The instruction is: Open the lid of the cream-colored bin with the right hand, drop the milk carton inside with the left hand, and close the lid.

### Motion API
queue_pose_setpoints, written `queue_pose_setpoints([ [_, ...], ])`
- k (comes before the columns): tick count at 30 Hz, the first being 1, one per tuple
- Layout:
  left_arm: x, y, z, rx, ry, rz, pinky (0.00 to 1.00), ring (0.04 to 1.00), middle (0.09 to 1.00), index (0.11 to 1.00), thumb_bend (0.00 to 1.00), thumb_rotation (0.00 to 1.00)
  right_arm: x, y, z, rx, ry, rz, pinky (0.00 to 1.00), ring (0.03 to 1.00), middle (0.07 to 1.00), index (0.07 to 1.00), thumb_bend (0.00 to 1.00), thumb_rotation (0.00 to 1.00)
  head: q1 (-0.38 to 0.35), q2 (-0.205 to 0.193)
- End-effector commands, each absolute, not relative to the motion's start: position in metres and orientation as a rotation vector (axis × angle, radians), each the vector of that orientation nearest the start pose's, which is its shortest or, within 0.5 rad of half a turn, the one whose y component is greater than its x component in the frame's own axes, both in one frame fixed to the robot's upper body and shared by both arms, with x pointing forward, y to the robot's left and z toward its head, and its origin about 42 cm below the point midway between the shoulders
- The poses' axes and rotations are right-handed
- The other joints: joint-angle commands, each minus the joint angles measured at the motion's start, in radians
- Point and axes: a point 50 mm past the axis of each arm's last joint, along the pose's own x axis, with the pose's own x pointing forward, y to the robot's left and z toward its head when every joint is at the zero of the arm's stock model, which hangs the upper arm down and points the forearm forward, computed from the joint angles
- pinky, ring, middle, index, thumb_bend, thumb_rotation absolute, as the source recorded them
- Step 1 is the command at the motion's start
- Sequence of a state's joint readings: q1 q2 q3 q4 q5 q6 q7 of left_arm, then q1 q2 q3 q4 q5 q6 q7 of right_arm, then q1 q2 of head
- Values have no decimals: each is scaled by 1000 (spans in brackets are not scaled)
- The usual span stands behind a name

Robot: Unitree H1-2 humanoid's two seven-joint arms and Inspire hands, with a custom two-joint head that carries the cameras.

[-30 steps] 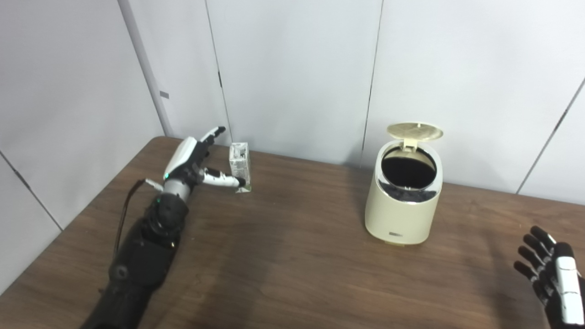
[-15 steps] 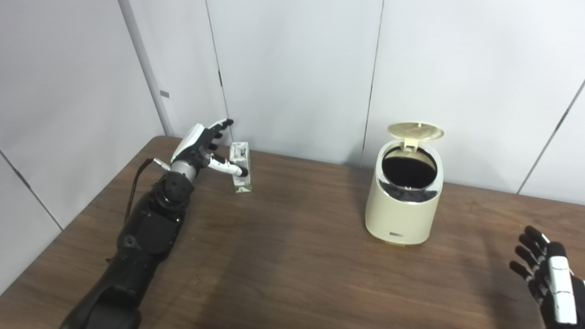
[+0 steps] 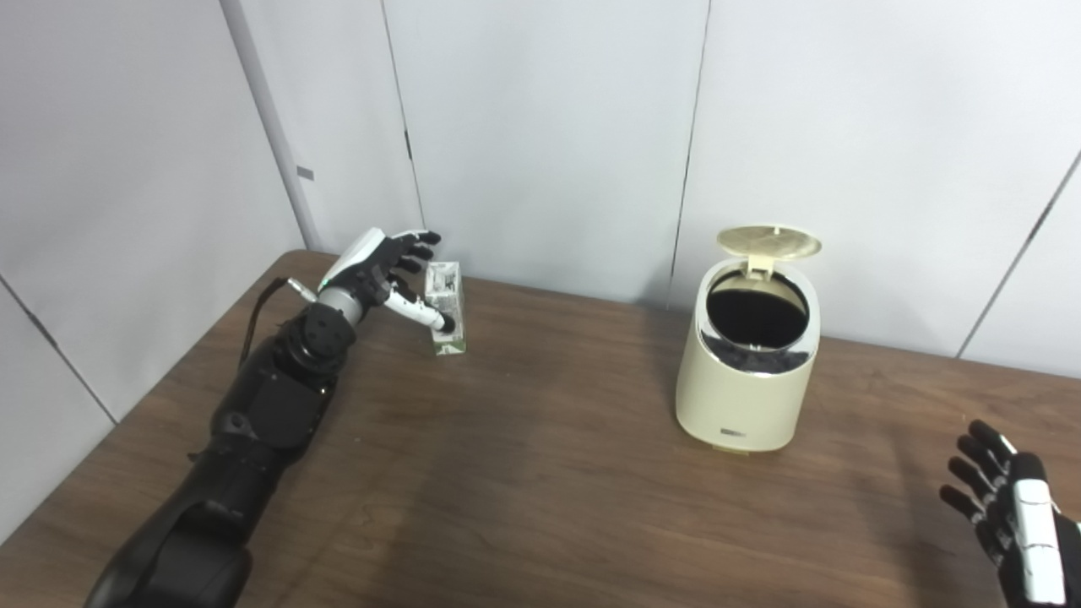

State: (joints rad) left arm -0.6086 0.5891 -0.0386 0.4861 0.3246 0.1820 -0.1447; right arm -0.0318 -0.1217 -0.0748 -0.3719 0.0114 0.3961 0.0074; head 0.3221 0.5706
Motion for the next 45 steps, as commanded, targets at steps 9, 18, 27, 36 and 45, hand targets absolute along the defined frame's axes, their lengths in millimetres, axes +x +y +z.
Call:
queue_pose_setpoints([
  [9,473,414,281,925,58,105,573,667,719,762,880,0,285,-260,194,-87,-100,-46,842,898,914,901,525,1000,-5,4],
  [18,474,408,280,910,53,88,533,598,660,693,824,0,286,-259,194,-71,-104,-46,818,888,911,900,525,1000,-7,10],
  [27,474,405,278,916,-24,120,469,470,509,473,506,0,286,-260,192,-47,-94,-41,798,883,916,908,516,994,-8,11],
  [36,470,404,272,920,-73,190,421,428,488,499,502,0,288,-263,190,11,-97,-32,799,879,919,906,551,1000,-7,15],
  [45,461,398,273,894,-159,272,412,428,498,490,502,0,290,-264,187,17,-95,-36,798,876,917,906,587,1000,-30,14],
])
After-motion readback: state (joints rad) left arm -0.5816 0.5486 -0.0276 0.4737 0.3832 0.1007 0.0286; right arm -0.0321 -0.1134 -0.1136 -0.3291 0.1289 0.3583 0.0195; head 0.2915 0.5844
